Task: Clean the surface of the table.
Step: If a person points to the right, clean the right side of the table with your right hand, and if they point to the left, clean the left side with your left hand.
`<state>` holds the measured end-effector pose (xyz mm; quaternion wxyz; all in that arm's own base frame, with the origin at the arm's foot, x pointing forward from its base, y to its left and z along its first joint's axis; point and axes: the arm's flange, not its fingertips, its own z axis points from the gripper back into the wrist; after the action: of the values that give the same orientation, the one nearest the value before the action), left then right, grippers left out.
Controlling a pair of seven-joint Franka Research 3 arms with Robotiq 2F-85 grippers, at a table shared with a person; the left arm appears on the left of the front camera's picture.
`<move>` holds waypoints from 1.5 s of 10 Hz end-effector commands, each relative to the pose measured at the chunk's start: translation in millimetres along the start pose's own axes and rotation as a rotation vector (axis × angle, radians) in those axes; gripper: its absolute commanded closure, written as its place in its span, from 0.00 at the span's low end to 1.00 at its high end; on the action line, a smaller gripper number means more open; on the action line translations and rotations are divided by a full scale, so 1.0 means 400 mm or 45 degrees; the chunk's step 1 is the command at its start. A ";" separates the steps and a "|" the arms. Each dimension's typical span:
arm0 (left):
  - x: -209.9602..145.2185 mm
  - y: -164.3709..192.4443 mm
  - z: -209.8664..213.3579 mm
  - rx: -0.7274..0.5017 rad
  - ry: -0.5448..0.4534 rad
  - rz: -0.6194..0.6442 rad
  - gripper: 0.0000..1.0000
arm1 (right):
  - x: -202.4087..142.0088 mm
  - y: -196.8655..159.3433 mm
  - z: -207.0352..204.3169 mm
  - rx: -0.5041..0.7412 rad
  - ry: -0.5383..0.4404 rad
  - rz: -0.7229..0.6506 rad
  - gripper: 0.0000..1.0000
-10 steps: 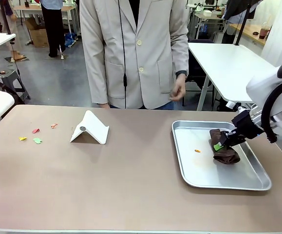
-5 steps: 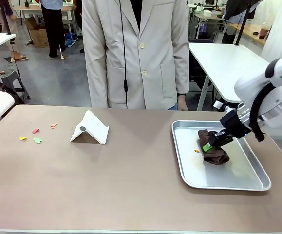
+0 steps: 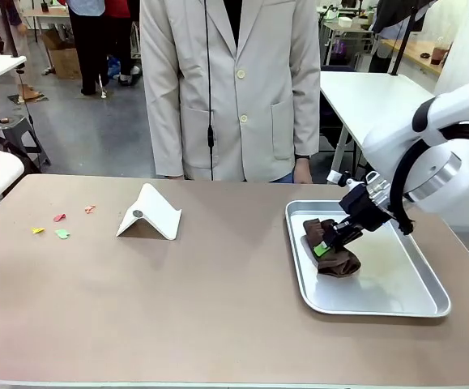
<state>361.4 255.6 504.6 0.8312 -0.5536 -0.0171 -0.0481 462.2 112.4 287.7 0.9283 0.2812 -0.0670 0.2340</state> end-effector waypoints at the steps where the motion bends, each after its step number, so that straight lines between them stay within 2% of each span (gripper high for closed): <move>1: 0.001 -0.017 0.004 -0.020 -0.022 0.007 1.00 | 0.013 0.022 -0.039 0.033 0.023 0.001 0.93; 3: 0.001 -0.017 0.004 -0.020 -0.022 0.007 1.00 | 0.009 0.046 -0.041 0.073 0.039 0.038 0.93; 6: 0.001 -0.017 0.004 -0.020 -0.022 0.007 1.00 | 0.003 0.041 -0.042 0.027 0.053 0.027 0.93; 10: 0.001 -0.017 0.004 -0.020 -0.022 0.007 1.00 | -0.006 -0.014 -0.014 -0.129 0.018 -0.073 0.93; 15: 0.001 -0.017 0.004 -0.020 -0.022 0.007 1.00 | -0.055 -0.109 0.109 -0.139 -0.080 -0.217 0.93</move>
<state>361.3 255.8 504.8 0.8312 -0.5536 -0.0174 -0.0480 469.9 61.7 293.0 0.9497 0.2547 -0.0823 0.1624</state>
